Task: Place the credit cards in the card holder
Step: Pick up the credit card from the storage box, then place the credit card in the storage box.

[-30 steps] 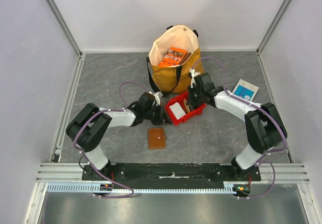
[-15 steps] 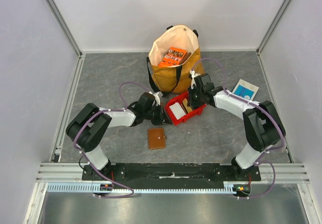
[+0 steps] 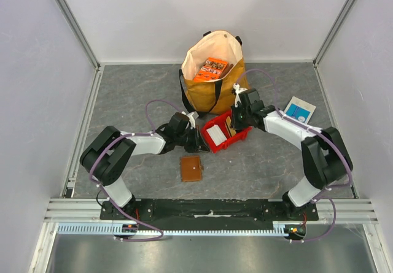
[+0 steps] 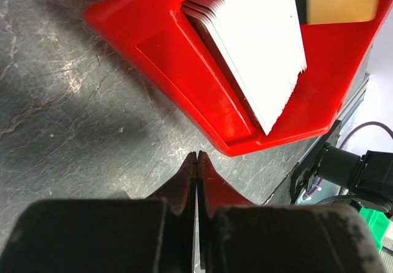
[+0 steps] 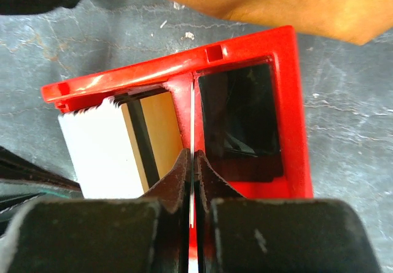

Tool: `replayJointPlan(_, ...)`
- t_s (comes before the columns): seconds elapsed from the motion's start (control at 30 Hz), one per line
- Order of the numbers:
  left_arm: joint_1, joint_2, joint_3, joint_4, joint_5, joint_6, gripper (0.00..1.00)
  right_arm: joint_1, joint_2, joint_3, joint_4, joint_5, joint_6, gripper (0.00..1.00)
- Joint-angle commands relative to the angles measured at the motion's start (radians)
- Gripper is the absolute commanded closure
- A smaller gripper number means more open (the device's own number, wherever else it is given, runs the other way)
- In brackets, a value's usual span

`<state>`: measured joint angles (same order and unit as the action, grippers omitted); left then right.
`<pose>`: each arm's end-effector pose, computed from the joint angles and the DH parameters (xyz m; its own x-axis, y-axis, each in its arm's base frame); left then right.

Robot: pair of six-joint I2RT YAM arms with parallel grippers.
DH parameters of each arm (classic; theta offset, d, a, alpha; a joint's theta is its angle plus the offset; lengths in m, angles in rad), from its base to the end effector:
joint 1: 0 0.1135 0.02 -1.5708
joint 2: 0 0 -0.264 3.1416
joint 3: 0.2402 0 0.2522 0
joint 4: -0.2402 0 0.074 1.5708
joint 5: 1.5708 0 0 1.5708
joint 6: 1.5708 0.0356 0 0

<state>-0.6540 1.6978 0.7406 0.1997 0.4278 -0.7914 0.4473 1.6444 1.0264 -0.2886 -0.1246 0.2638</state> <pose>0.2457 -0.2069 0.1365 -0.9472 -0.0894 -0.3079 0.1693 0.6760 -0.7172 0.3057 0.1516 0.1977 -0.8153 -0.1042 -0.5696 -0.2959 0.9205 0.2552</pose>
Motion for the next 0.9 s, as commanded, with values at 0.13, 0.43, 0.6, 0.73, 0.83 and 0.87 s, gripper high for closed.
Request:
replayJointPlan(0.13,0.001,-0.145,0.003,-0.036,-0.057,0.034,0.85,-0.002,-0.201,-0.019,0.045,0.059,-0.005,0.98)
replayJointPlan(0.43,0.008,-0.412,-0.063,-0.062,-0.110,0.011,0.52,-0.018,-0.383,-0.095,0.077,-0.099,0.156,1.00)
replayJointPlan(0.6,0.036,-0.565,-0.096,0.016,-0.063,-0.037,0.38,-0.022,-0.487,-0.161,0.132,-0.265,0.303,1.00)
replayJointPlan(0.73,0.086,-0.607,-0.107,0.088,0.037,-0.089,0.33,-0.022,-0.599,-0.250,0.239,-0.392,0.454,1.00)
replayJointPlan(0.83,0.113,-0.599,-0.124,0.180,0.123,-0.135,0.32,-0.022,-0.638,-0.276,0.253,-0.469,0.495,1.00)
replayJointPlan(0.87,0.114,-0.592,-0.124,0.200,0.138,-0.137,0.32,-0.024,-0.652,-0.291,0.279,-0.499,0.523,1.00)
